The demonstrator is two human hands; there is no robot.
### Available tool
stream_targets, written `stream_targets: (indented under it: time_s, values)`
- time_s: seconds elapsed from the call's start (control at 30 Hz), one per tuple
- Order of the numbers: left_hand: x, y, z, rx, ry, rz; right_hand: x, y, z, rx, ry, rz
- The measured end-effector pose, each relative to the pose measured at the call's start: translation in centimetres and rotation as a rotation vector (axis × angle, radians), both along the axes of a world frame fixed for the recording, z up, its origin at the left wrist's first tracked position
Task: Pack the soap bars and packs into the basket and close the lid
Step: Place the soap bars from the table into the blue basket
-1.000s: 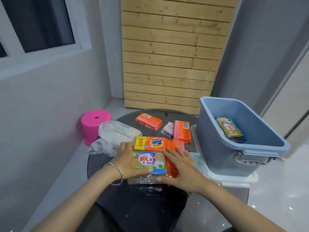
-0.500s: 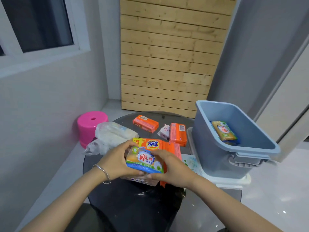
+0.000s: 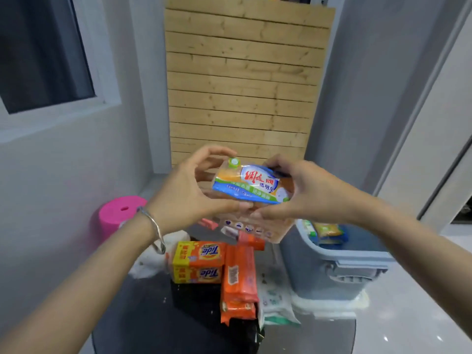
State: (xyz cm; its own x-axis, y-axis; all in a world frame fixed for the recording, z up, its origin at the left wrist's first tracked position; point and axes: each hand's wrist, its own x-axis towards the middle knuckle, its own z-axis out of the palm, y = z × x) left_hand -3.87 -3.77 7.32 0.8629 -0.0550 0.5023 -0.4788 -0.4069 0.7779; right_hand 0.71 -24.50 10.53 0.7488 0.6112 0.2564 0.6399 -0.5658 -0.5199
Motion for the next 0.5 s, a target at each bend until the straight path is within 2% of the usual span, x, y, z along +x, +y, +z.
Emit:
stream_targets:
  time_s: [0.13, 0.27, 0.4, 0.5]
  values:
    - [3.9, -4.7, 0.2, -0.202, -0.004, -0.141, 2.8, -5.0, 2.3, 0.061, 0.021, -0.059]
    - [7.8, -8.9, -3.9, -0.385, 0.259, -0.156, 5.4, -10.1, 1.5, -0.027, 0.063, -0.147]
    - [10.5, -12.6, -9.5, -0.407, 0.486, -0.145, 8.0, -13.7, -1.3, -0.128, 0.132, -0.229]
    - [11.9, -14.2, -11.1, -0.445, 0.535, -0.146, 9.4, -14.6, -3.5, -0.289, 0.167, -0.226]
